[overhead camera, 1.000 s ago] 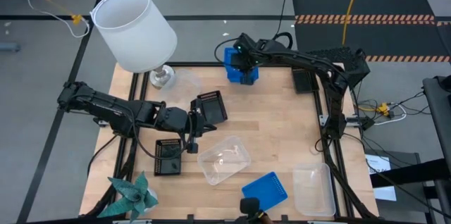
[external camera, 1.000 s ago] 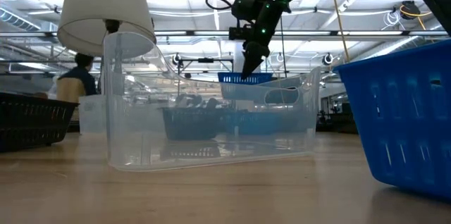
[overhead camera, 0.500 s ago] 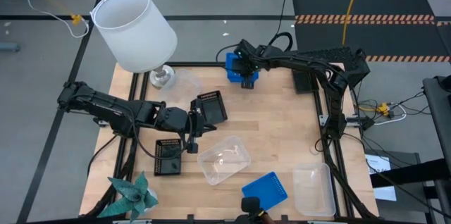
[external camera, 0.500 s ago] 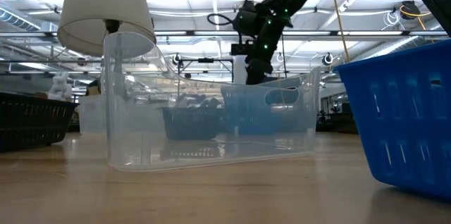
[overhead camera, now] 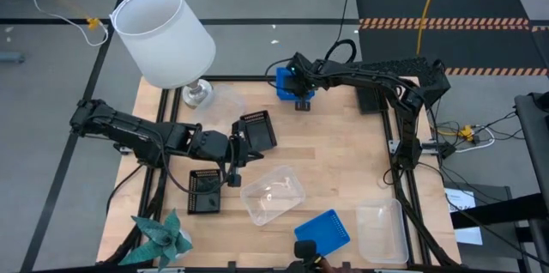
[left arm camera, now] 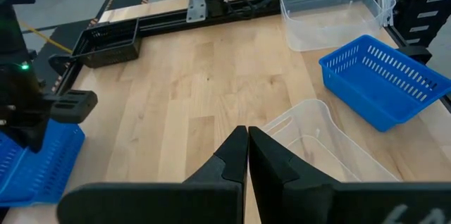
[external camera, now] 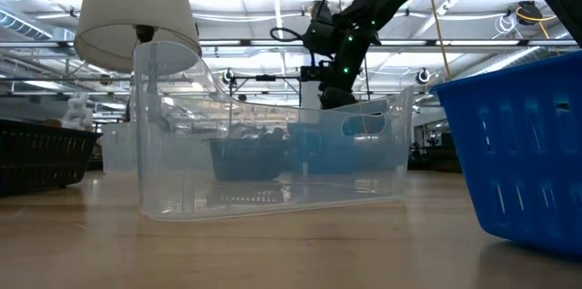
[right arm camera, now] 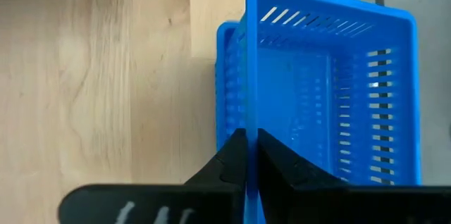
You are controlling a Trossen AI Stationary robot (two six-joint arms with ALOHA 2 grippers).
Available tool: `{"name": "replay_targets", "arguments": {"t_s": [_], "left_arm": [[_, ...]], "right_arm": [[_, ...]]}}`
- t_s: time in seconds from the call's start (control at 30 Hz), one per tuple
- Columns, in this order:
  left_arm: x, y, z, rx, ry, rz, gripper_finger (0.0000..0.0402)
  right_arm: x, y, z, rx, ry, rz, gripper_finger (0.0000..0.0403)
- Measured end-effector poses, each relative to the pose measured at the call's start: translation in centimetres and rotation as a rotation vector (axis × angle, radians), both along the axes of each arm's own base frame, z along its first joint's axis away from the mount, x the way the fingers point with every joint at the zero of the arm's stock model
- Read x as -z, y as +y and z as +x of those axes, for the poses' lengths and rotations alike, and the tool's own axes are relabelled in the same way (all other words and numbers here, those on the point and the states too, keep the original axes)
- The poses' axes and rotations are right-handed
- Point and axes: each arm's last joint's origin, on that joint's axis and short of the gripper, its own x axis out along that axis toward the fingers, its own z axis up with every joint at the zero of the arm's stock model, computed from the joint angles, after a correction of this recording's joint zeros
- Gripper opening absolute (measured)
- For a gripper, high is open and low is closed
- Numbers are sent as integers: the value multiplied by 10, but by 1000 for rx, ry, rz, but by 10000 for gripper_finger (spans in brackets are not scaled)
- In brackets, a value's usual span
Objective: Stack baskets by color
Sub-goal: Stack the middle blue bin on top of the top blue bin, then adjust the top black bin
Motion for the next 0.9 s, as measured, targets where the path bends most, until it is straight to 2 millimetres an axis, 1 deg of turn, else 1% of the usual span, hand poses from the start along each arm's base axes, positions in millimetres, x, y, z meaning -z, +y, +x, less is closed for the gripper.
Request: {"name": "replay_targets", "arguments": {"t_s": [0.13,0.23,0.43,0.63,0.7,0.8,0.9], "left_arm": [[0,0,0,0,0,0,17],[0,0,0,0,0,0,17],[0,0,0,0,0,0,17],[0,0,0,0,0,0,17],[0,0,0,0,0,0,17],[0,0,0,-3,-1,-5,17],[0,0,0,-4,-1,-9,17]], "right_arm": [[-1,-1,1,2,-14,-7,25],[-1,-1,1,3,-15,-8,43],[-1,0,1,7,-10,-1,97],[-6,5,-3,16,7,21,149],[-12,9,-3,20,-10,19,162],[-28,20,-7,39,-36,28,175],[-50,39,-16,50,-49,52,180]]}}
